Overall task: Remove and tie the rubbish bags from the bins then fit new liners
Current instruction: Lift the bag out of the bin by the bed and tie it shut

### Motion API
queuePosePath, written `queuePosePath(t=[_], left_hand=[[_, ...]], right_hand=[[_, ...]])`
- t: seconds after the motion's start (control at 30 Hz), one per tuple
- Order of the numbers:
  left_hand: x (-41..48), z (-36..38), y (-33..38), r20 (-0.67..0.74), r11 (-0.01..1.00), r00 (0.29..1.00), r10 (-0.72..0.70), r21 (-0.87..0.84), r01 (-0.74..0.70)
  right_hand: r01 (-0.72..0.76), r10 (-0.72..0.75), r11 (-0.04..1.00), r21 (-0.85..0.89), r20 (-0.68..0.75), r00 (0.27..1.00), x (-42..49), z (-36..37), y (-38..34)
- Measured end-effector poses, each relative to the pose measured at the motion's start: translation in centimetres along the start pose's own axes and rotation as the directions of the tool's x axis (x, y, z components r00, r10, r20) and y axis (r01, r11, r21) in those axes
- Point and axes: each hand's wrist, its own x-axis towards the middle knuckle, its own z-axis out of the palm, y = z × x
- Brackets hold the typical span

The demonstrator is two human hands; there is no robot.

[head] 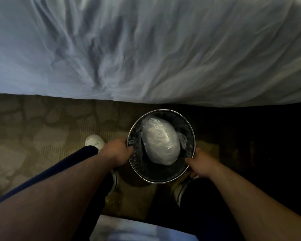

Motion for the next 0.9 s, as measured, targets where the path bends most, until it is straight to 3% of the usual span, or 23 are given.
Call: queuePosePath(t=[0.23,0.5,0.9], left_hand=[[-0.3,0.3,0.3,-0.036,0.999,0.999,0.001,0.035,0.000],[-0.9,0.0,0.0,-0.193,0.994,0.979,-0.073,0.062,0.086],[-6.4,-2.4,1.1,-0.183,0.995,0.981,0.061,-0.069,-0.075]], right_hand=[[0.022,-0.017,0.990,0.139,-0.038,0.999,3.0,1.1,3.0],[0.022,-0.012,0.968,0.250,-0.043,0.999,-0.3,-0.1,-0.2],[0.054,-0.034,0.955,0.292,-0.073,0.997,-6.2,-3.4,-2.0]])
